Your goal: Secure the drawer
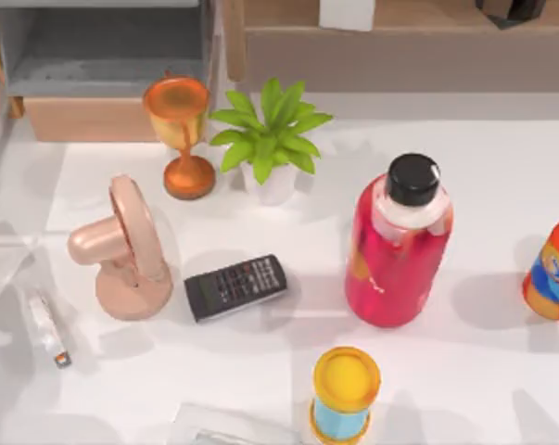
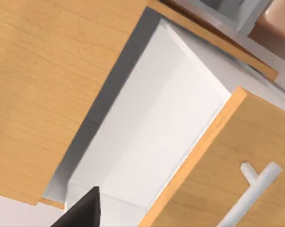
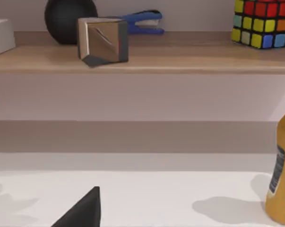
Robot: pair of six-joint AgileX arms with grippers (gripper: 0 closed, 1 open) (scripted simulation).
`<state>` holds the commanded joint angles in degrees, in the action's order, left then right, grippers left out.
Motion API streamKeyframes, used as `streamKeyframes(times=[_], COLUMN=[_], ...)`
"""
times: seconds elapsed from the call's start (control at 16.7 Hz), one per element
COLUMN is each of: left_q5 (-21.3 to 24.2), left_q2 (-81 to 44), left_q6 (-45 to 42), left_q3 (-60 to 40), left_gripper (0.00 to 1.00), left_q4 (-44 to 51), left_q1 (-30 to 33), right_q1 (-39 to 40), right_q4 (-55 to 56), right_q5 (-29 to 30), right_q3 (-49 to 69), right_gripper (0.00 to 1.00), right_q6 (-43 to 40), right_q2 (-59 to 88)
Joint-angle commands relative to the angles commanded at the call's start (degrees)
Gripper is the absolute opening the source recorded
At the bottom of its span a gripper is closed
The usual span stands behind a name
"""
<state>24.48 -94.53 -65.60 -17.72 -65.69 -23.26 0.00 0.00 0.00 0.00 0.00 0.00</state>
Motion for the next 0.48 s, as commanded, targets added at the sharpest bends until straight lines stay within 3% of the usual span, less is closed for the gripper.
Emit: streamKeyframes(times=[0.24, 0.48], left_q5=[11.5, 18.2], left_q2=[-11.8, -18.6], left_q6=[-15.2, -24.3], left_q3=[-3.2, -6.7], left_gripper=[1.0, 1.0], left_q4=[-13.1, -21.4], left_q1=[-10.9, -17.1], right_q1=[0.0, 0.0], right_q4=[0.0, 0.0], right_q5=[0.0, 0.0], right_q3=[0.0, 0.0], right_gripper=[1.0, 1.0], right_q6=[0.0, 0.0], right_q2=[0.0, 0.0])
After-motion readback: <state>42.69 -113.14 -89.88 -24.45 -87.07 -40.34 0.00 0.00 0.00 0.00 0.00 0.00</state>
